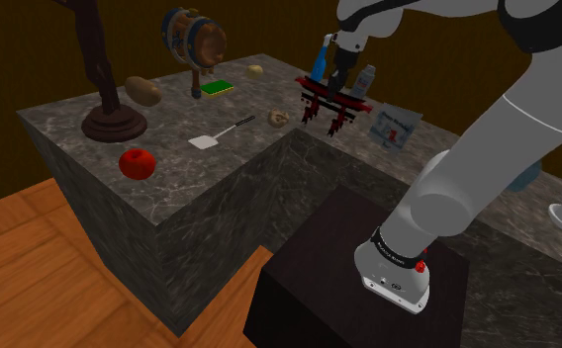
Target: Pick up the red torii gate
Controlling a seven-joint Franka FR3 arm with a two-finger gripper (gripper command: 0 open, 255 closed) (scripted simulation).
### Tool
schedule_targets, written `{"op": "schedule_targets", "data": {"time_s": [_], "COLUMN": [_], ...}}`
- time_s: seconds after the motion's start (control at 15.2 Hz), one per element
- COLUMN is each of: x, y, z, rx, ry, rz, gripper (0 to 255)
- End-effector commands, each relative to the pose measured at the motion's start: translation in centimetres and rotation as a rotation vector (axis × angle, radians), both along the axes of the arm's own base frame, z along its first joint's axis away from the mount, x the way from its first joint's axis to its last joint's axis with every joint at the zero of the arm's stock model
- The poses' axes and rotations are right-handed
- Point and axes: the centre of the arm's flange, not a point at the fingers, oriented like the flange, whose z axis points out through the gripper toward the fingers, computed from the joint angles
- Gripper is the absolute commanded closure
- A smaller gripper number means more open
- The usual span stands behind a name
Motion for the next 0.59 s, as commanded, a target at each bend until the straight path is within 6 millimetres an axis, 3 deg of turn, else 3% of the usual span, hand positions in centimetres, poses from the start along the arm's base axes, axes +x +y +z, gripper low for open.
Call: {"op": "schedule_targets", "data": {"time_s": [0.0, 0.53], "x": [0.0, 0.0], "y": [-0.1, -0.1], "z": [1.1, 5.3], "rx": [0.0, 0.0], "ry": [0.0, 0.0], "rz": [0.0, 0.0], "gripper": [255, 255]}}
